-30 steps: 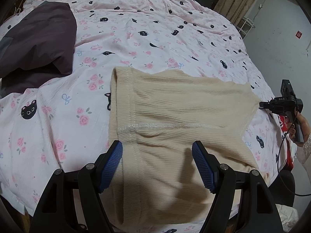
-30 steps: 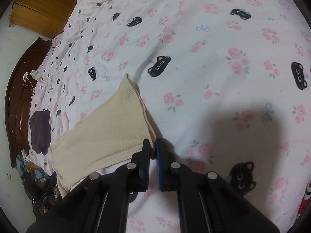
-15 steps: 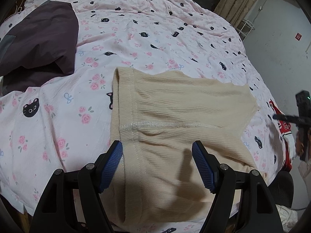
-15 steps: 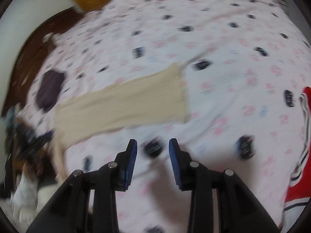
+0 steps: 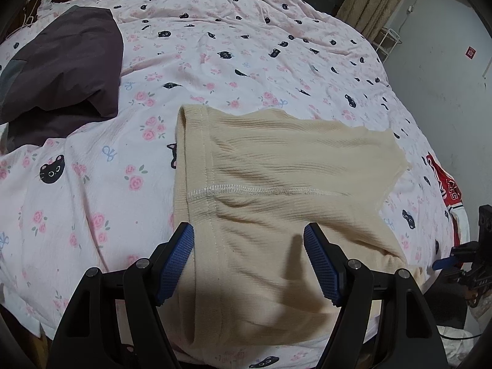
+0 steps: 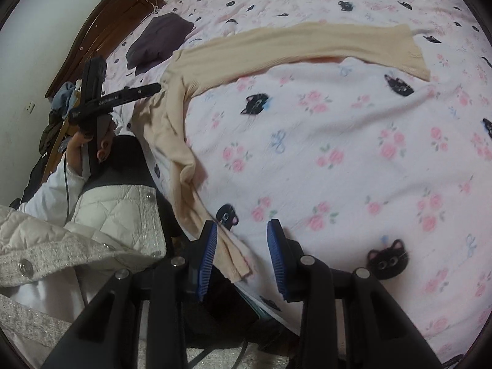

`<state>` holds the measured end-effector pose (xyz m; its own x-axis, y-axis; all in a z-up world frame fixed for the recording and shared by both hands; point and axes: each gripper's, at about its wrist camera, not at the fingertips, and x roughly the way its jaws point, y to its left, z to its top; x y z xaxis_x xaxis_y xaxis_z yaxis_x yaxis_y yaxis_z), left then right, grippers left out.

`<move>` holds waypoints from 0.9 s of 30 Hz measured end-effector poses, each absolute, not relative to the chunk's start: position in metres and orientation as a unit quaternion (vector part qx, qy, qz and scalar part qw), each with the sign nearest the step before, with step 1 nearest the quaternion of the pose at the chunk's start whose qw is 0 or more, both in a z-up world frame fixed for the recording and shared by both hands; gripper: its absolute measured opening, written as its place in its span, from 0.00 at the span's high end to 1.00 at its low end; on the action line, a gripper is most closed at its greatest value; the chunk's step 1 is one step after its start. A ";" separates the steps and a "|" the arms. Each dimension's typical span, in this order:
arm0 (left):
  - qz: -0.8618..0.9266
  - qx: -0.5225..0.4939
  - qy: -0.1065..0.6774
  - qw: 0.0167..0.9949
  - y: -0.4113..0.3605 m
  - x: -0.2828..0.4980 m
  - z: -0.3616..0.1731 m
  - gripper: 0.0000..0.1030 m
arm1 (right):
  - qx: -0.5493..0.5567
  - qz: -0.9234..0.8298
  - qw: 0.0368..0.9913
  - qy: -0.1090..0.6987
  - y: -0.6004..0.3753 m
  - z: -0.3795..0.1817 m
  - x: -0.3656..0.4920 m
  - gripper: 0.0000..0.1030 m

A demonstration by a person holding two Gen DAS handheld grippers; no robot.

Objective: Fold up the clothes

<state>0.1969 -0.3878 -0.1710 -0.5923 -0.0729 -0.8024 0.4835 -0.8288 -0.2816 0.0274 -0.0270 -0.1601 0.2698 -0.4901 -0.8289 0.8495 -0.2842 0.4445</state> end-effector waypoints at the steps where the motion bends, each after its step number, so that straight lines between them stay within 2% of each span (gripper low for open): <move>1: -0.858 0.421 0.244 0.162 -0.388 0.198 -0.171 0.33 | 0.550 -0.581 0.577 0.166 -0.026 -0.162 0.031 0.65; 10: -0.859 0.420 0.244 0.161 -0.385 0.201 -0.169 0.33 | 0.561 -0.561 0.581 0.183 -0.024 -0.199 0.052 0.65; 17: -0.857 0.422 0.246 0.162 -0.384 0.201 -0.170 0.33 | 0.576 -0.565 0.567 0.167 -0.024 -0.225 0.043 0.67; 27: -0.857 0.422 0.248 0.164 -0.385 0.201 -0.170 0.33 | 0.580 -0.566 0.567 0.149 -0.021 -0.231 0.041 0.67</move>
